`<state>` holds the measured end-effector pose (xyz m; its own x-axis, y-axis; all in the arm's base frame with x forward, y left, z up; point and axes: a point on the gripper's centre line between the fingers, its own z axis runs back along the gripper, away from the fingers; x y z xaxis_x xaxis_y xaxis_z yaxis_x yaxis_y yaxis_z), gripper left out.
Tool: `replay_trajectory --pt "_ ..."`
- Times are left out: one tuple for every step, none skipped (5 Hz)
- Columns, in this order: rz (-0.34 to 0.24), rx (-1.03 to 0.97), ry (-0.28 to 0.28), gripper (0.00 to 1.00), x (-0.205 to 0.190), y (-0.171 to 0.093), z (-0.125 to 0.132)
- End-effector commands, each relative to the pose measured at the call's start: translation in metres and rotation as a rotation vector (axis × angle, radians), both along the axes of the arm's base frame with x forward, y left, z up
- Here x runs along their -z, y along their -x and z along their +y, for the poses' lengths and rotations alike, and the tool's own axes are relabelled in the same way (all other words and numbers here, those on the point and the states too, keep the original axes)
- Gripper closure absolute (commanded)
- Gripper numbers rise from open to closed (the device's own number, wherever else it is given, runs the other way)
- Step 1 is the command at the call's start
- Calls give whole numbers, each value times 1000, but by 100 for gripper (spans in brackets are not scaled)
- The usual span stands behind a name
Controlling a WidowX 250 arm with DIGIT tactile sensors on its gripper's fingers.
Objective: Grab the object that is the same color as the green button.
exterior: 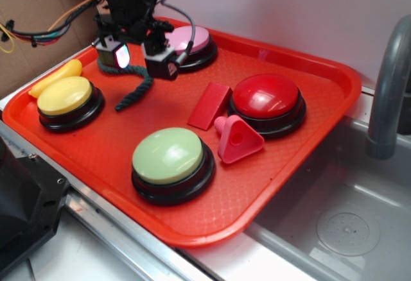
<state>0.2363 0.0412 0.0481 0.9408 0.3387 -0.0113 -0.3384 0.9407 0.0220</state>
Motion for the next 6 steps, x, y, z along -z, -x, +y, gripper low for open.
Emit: replay_trajectory --pt "-37 -57 -34 0 20 -6 12" --pt "-30 -52 -60 0 29 -10 8" --pt "-48 -74 -28 100 34 -9 8" --pt "-56 -64 8 100 31 -8 7" --pt "-76 -69 10 100 26 -7 6" --pt "-77 -75 22 100 23 -8 7"
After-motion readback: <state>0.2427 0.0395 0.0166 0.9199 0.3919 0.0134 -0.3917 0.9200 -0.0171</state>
